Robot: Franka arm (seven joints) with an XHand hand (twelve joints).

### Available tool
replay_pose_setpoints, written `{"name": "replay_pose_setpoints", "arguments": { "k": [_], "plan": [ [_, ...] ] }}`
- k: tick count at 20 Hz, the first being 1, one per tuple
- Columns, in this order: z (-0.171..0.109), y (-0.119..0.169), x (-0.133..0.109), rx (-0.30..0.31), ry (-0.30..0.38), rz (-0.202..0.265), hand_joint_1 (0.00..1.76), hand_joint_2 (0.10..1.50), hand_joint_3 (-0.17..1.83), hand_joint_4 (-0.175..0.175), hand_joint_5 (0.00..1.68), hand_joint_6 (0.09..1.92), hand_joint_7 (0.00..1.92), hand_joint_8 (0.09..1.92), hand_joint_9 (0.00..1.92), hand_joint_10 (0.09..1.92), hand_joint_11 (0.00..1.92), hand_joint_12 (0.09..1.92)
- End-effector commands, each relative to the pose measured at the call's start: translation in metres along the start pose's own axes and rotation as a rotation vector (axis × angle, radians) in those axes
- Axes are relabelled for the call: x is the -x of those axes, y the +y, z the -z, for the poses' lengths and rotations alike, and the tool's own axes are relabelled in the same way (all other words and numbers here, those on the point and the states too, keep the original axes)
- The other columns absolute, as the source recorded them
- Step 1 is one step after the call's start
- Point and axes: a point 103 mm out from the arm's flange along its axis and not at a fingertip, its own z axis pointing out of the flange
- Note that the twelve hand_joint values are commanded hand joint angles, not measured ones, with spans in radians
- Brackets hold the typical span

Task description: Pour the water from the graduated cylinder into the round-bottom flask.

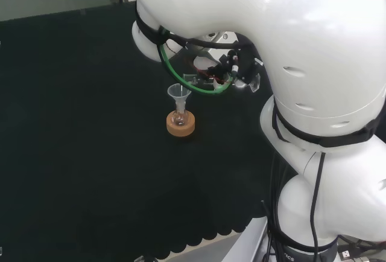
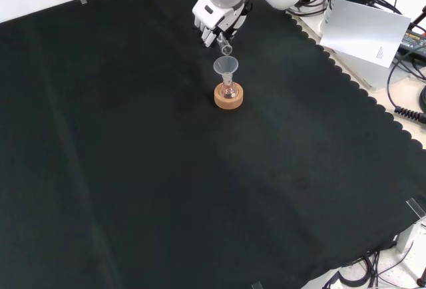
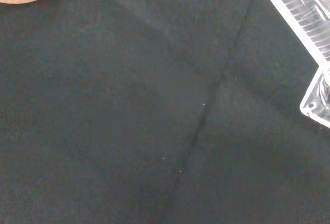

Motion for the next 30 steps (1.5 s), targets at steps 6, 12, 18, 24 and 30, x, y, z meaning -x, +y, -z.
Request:
{"name": "replay_pose_setpoints", "arguments": {
  "k": [6,12,18,24,30],
  "plan": [
    [0.0048,0.0036,-0.0052,-0.007,-0.032,0.003,1.13,1.18,0.00,-0.175,0.87,1.18,1.02,0.58,1.30,0.17,1.16,0.78],
    [0.0057,0.0053,-0.0077,-0.015,-0.046,0.004,1.13,1.18,0.00,-0.175,0.87,1.18,1.02,0.58,1.30,0.16,1.16,0.78],
    [0.0034,0.0040,-0.0030,-0.018,-0.055,0.005,1.13,1.18,0.00,-0.175,0.87,1.18,1.02,0.57,1.30,0.16,1.16,0.78],
    [0.0053,0.0037,-0.0050,-0.019,-0.086,0.001,1.13,1.18,0.00,-0.175,0.87,1.18,1.02,0.57,1.30,0.16,1.16,0.78],
    [0.0092,0.0036,-0.0082,-0.022,-0.114,0.000,1.13,1.18,0.00,-0.175,0.87,1.18,1.02,0.57,1.30,0.16,1.16,0.77]
  ]
}}
